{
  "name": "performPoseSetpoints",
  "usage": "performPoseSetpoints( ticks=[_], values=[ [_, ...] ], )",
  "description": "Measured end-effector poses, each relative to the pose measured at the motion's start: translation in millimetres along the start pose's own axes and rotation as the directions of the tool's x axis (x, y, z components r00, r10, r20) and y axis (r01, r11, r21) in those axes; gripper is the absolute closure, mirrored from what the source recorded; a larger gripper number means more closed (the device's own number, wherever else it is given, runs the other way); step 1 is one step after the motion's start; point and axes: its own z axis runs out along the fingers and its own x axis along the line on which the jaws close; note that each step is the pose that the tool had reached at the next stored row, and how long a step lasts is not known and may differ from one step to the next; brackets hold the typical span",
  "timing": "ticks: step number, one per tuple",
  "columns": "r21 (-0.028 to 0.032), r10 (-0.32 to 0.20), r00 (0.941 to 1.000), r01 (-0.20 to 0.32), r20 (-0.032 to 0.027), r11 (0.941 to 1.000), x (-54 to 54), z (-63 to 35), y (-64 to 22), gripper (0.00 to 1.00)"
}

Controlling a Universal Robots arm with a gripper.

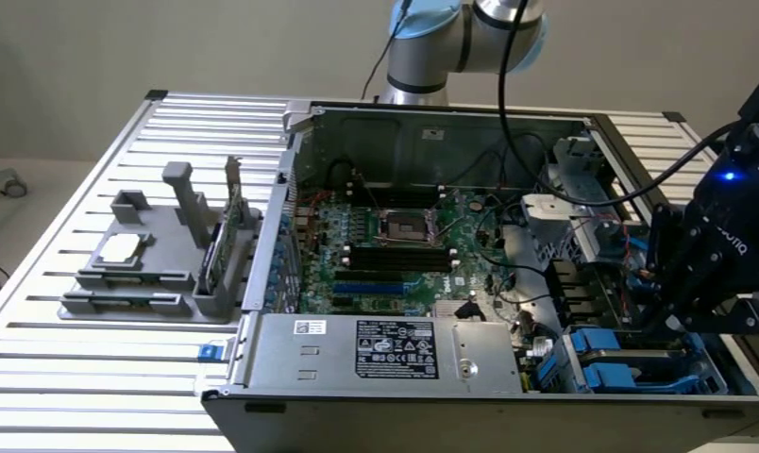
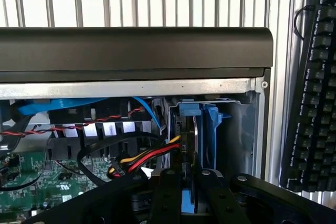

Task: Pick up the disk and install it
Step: 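Insert the first disk wire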

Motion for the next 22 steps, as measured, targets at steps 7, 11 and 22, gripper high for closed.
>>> performPoseSetpoints(
  ticks=[7,11,22],
  values=[
    [-0.0019,-0.018,0.9998,0.018,0.0004,0.9998,0.0,0.3,0.0,0.83],
    [-0.0024,-0.023,0.9997,0.023,0.0001,0.9997,0.0,0.4,0.0,0.83],
    [-0.0032,-0.031,0.9995,0.031,-0.001,0.9995,1.2,1.2,-0.4,0.83]
  ],
)
